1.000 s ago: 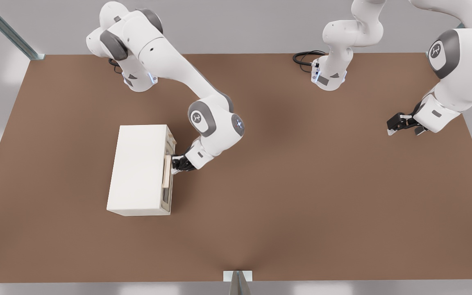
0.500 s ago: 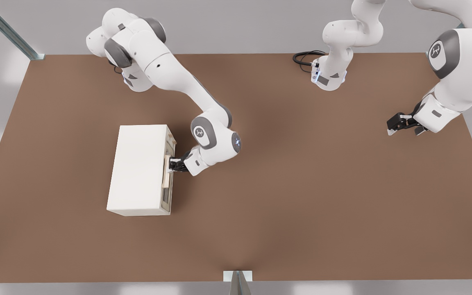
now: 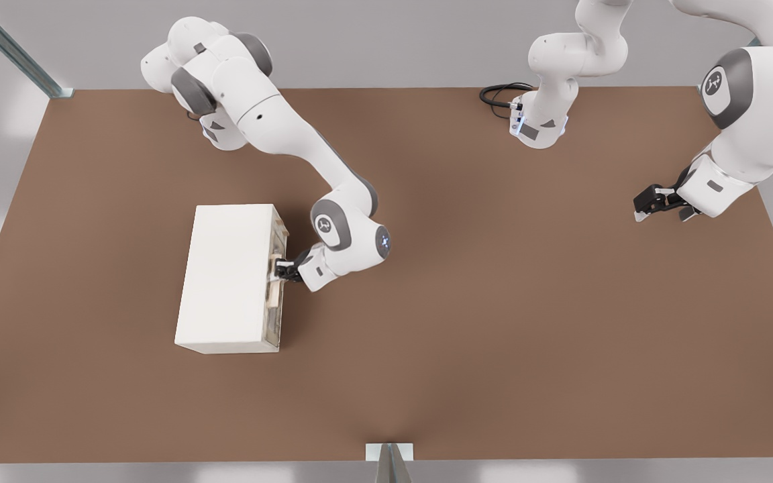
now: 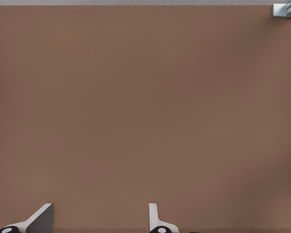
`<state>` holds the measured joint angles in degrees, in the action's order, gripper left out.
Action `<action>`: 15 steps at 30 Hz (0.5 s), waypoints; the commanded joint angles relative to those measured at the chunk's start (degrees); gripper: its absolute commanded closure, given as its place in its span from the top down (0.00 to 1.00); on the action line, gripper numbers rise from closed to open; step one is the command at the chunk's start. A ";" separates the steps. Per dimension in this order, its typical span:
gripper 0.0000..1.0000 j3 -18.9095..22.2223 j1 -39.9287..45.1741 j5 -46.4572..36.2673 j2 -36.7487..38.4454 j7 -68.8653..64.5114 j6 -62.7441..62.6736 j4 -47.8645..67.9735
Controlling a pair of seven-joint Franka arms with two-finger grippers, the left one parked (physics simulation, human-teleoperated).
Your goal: Keep left arm still and open the oven door with right arm
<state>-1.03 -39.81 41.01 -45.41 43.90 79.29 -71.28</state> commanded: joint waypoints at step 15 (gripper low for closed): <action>1.00 -10.75 36.37 -35.21 31.86 -38.45 5.87 -2.28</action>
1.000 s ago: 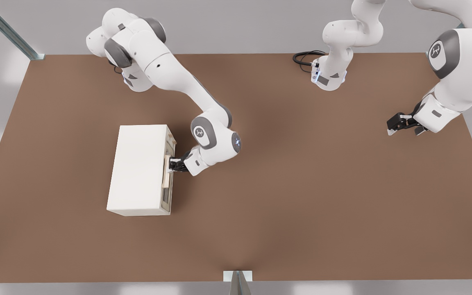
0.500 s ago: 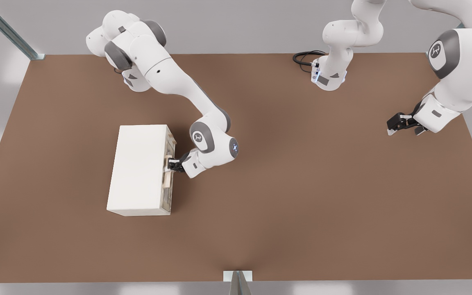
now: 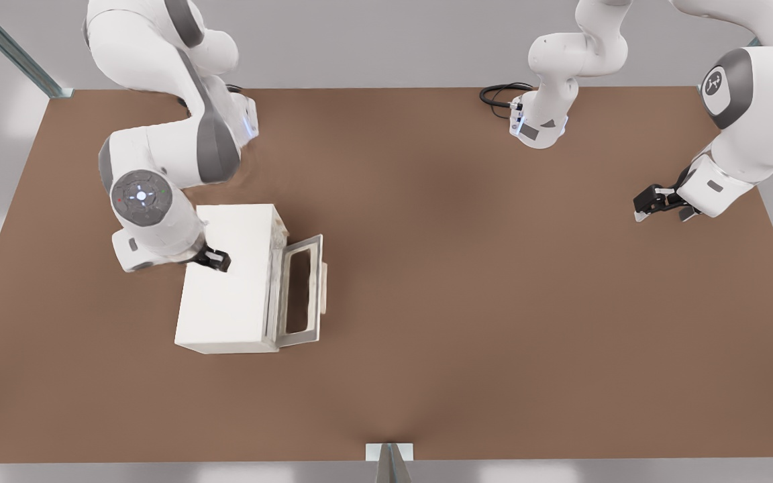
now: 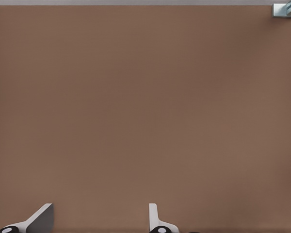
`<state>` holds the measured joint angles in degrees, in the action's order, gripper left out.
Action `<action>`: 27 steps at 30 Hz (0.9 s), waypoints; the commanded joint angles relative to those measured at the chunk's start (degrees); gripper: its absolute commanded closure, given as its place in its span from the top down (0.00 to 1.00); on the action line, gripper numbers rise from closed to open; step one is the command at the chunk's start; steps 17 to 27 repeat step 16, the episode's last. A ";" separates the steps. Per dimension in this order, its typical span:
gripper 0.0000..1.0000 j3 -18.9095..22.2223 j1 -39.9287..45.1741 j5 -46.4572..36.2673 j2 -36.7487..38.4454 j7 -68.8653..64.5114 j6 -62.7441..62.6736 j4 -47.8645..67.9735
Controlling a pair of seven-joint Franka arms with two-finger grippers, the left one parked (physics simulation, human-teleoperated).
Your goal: Keep left arm still and open the oven door with right arm
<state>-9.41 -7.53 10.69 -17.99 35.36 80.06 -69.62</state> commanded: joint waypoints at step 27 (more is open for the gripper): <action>1.00 1.32 6.74 -5.15 4.19 -30.79 4.66 -3.86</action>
